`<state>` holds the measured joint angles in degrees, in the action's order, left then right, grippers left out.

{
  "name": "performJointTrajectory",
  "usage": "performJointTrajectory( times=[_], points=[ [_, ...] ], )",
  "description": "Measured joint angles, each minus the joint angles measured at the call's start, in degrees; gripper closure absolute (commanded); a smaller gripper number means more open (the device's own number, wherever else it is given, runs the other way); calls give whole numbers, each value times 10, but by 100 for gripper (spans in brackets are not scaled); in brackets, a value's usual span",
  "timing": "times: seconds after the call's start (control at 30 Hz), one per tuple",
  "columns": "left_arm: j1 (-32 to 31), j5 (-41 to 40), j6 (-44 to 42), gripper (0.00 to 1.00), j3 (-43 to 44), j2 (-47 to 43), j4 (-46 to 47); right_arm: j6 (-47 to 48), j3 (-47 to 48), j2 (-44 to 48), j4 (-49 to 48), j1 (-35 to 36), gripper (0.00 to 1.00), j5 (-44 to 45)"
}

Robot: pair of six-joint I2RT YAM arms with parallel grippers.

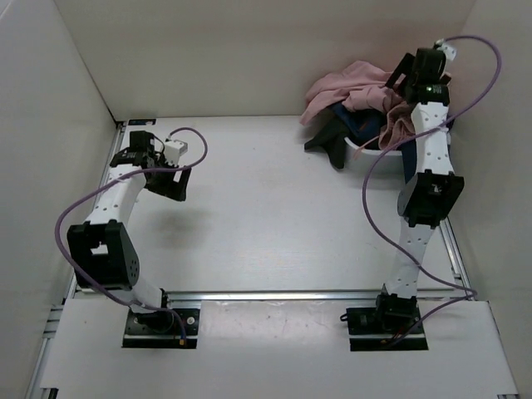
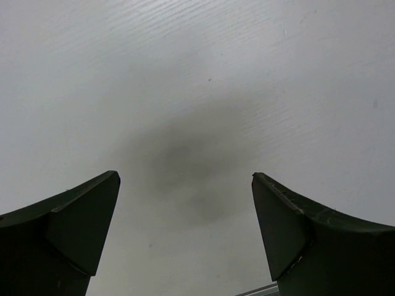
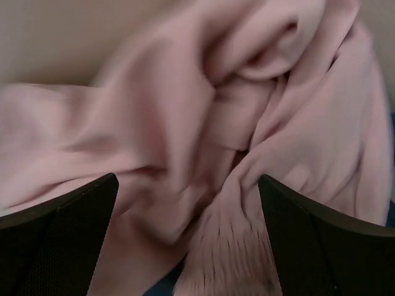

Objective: Fold and stack the trousers
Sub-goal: Grab the trousers from the pile

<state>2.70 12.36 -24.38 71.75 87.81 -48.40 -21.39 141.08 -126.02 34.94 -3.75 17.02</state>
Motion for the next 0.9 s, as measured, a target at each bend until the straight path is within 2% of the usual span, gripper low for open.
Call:
performJointTrajectory(
  times=[0.13,0.17,0.2,0.23,0.27,0.3,0.33,0.53,0.67,0.9],
  points=[
    [-5,16,12,0,19,44,2,-22,-73,-51,-21,-24,1,-5],
    [-6,19,15,0,19,50,1,-25,-68,-63,-21,-27,9,-7],
    [-8,22,17,0,19,56,-1,-25,-58,-72,-20,-29,20,-9],
    [-8,23,18,0,19,59,-2,-23,-48,-76,-18,-31,37,-11],
    [-10,24,20,0,19,62,-3,-19,-44,-77,-19,-33,80,-14],
    [-10,25,20,0,19,62,-5,-16,-45,-73,-21,-34,95,-18],
    [-10,26,21,0,19,62,-6,-19,-50,-66,-26,-35,100,-26],
    [-10,31,28,0,19,59,-8,-6,-115,0,-33,-33,100,-49],
    [-10,30,29,0,14,39,-8,19,-178,93,-35,-16,100,-43],
    [-10,10,26,0,-24,-35,-17,70,-189,300,-49,94,100,-29]
  ],
)
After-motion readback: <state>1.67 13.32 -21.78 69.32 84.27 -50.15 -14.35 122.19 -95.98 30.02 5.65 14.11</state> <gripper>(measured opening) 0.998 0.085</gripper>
